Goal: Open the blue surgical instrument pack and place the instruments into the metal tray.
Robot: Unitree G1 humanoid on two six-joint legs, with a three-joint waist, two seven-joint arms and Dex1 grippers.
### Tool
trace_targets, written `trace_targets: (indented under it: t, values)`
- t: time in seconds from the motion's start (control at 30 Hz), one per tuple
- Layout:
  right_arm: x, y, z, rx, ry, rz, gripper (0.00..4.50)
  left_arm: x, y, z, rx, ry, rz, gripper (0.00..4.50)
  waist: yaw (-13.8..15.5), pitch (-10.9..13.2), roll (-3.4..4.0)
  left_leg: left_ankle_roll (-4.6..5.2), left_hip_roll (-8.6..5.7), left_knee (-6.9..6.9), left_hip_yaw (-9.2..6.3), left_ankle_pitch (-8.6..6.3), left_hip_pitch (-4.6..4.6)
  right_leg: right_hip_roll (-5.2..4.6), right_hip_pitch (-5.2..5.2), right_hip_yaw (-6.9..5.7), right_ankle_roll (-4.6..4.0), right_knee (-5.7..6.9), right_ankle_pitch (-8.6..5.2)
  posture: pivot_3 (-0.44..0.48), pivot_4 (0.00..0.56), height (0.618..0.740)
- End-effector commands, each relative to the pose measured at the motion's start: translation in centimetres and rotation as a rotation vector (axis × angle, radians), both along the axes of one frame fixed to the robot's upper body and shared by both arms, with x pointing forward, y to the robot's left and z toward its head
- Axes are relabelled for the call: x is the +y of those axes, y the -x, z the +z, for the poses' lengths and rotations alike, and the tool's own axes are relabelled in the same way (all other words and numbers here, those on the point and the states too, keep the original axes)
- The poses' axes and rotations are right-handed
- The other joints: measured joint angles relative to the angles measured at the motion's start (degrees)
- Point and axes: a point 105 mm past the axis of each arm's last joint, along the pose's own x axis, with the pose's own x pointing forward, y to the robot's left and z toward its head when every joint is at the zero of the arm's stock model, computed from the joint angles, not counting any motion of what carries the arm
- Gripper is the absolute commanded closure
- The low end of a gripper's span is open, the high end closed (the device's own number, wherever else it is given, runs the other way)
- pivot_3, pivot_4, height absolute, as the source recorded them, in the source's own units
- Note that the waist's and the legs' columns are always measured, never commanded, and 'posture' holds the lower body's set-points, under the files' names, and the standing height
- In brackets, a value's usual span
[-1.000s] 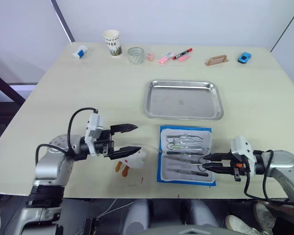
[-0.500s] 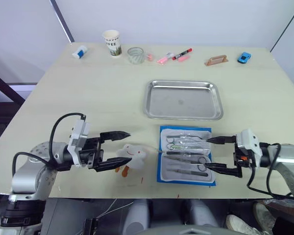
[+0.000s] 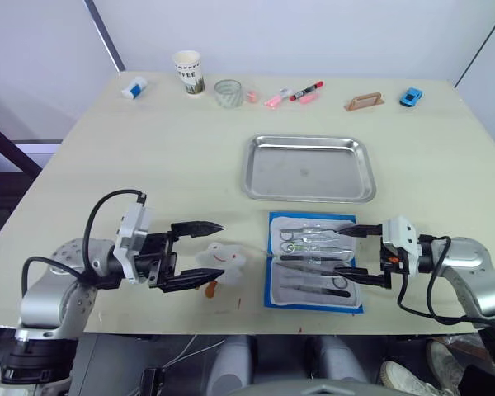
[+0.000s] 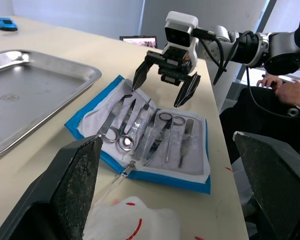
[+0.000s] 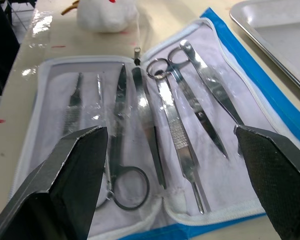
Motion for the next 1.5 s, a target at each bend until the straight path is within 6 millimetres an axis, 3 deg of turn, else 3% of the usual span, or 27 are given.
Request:
trace_targets:
  t: [0.03,0.27,0.87,1.5]
  values:
    - [0.3,-0.2,0.2,-0.041,0.005,0.026,0.07,-0.4,0.5,0.5,-0.042,-0.007,-0.053,0.0,0.0,0.0,0.0,0.0,0.0,0.0,0.01,0.0,0.0,0.0,0.0,0.0,0.0,0.0,0.0,0.0,0.15,0.74]
    - [0.3,-0.6,-0.8,-0.047,0.029,0.013,0.07,-0.6,0.4,0.0,-0.042,-0.009,-0.062,0.0,0.0,0.0,0.0,0.0,0.0,0.0,0.01,0.0,0.0,0.0,0.0,0.01,0.0,0.0,0.0,0.0,0.15,0.74]
    - [-0.3,-0.2,-6.0,0.071,0.141,0.0,0.07,-0.6,-0.1,-1.3,-0.038,-0.014,-0.03,0.0,0.0,-0.2,-0.3,0.0,0.03,-0.05,0.02,0.0,0.15,0.02,0.08,0.01,-0.03,0.0,-0.01,0.0,0.15,0.74]
    - [-0.2,0.0,-5.6,0.071,0.103,-0.043,0.07,-0.6,-0.5,-1.8,-0.046,-0.01,-0.02,0.0,0.0,-0.4,-0.44,0.0,0.06,-0.08,0.03,0.0,0.21,0.03,0.11,0.01,-0.07,0.01,-0.04,0.0,0.15,0.74]
